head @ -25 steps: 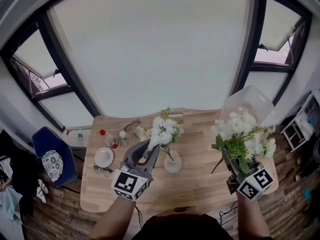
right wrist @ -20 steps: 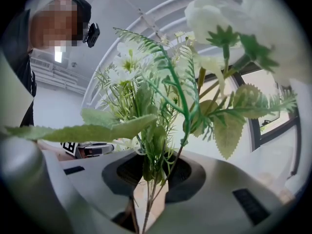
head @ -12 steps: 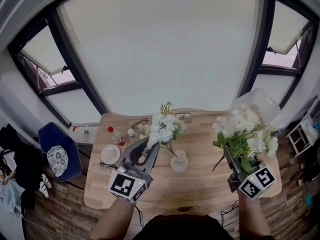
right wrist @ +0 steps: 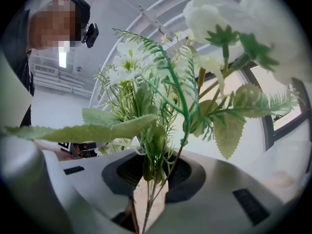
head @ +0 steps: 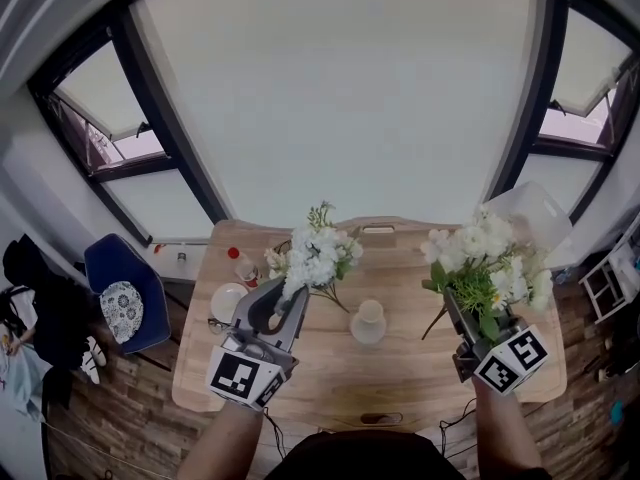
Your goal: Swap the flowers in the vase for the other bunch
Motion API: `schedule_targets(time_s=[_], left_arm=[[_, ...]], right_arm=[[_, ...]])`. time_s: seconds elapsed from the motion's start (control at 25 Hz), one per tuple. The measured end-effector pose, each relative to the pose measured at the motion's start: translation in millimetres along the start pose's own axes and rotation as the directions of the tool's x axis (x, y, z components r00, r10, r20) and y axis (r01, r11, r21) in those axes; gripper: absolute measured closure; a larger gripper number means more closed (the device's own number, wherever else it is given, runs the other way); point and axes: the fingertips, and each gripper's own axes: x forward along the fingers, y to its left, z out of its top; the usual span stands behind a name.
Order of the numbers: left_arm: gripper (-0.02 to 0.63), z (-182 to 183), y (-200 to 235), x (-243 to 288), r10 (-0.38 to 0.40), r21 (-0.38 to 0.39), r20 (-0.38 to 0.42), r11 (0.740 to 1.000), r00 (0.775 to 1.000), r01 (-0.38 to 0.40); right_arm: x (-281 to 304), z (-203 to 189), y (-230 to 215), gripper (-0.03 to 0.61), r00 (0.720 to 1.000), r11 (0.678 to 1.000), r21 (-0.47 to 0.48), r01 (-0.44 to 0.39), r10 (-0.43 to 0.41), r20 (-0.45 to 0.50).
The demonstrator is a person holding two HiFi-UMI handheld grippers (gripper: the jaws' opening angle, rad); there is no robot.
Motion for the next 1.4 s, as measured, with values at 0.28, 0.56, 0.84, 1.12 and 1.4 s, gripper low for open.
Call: schedule_targets(time_s=[0.28, 0.56, 0.84, 1.12, 1.4], left_arm=[[0.525, -13, 0, -14, 0.056, -0.002, -0.040, 0.998, 0.998, -0.056], [0.525, -27, 18, -36, 0.096, -0.005, -0.070, 0.995, 0.993, -0.097], [0.525, -39, 30, -53, 0.134, -0.021, -0.089, 0.990, 0.987, -0.136], [0.525, -52, 25, -58, 0.152, -0.026, -0.115, 0.987, 0.982, -0.156], [0.525, -78, 45, -61, 0.166, -0.053, -0.149, 0.983, 0.975, -0.176]], right_arm=[[5, -5, -2, 0.469, 0.999, 0.999, 0.008, -0.042, 0.042, -0.015], [26, -6, 15, 0.469, 0.997, 0.997, -0.003, -0.079, 0.079, -0.018], [42, -7, 24, 0.469, 0.994, 0.994, -0.007, -0.105, 0.105, -0.024], [50, -11, 26, 0.469, 0.991, 0.992, 0.000, -0.129, 0.129, -0.039], [77, -26, 31, 0.469, 0.988, 0.990, 0.007, -0.138, 0.138, -0.068]])
